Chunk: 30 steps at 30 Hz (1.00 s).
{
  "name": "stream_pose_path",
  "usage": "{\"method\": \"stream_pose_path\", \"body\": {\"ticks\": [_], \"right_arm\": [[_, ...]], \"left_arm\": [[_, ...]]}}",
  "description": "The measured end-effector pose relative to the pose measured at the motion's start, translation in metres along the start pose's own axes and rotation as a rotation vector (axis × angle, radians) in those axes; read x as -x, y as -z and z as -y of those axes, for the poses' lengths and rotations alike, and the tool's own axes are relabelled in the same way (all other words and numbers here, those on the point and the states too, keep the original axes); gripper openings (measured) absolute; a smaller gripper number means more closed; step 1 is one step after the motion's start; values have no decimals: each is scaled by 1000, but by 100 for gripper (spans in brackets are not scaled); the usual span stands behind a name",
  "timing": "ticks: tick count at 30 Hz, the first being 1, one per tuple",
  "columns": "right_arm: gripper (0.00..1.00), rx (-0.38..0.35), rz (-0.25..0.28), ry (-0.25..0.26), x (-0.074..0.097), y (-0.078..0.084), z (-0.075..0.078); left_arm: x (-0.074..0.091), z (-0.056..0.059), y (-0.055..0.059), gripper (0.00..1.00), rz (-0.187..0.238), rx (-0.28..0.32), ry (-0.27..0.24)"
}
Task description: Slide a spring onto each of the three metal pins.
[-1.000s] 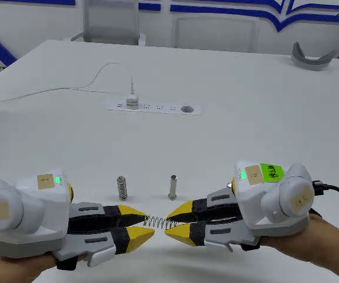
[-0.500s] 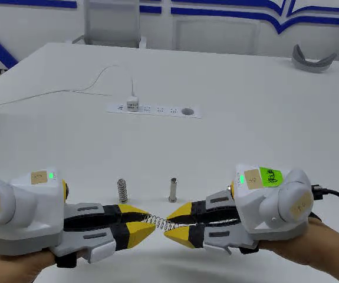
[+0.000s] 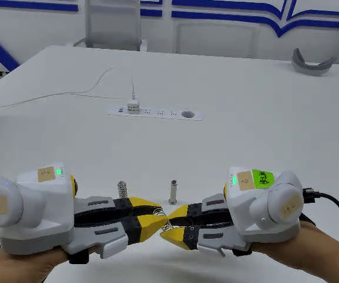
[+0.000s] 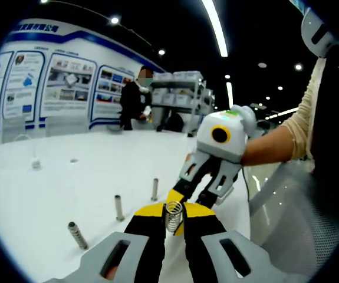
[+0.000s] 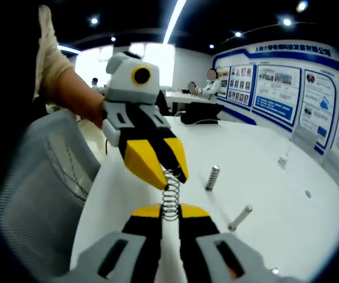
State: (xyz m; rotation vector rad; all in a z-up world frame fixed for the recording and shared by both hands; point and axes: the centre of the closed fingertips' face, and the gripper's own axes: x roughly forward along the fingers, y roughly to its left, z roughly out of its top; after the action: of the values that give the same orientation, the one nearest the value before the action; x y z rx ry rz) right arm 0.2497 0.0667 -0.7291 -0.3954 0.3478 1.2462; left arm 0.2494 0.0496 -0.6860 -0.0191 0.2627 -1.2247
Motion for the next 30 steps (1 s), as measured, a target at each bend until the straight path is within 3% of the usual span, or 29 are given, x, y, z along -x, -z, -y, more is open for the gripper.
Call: {"method": "stream_pose_path", "body": {"ticks": [6,12,19,30], "right_arm": [[11,-40,8,-7,-1,-2,-2],[11,-58,-9,-9,-3,2,-3],[12,-75,-1,26,0,2,4],[27,-93,15,100,16,4,18]], "left_arm": [[-3,2,-2,10,5,-34,1],[-6,2,2,10,-30,-98,1],[-10,-3,-2,10,-31,-103,3],[-17,-13,-7,9,-37,-135,-6]]}}
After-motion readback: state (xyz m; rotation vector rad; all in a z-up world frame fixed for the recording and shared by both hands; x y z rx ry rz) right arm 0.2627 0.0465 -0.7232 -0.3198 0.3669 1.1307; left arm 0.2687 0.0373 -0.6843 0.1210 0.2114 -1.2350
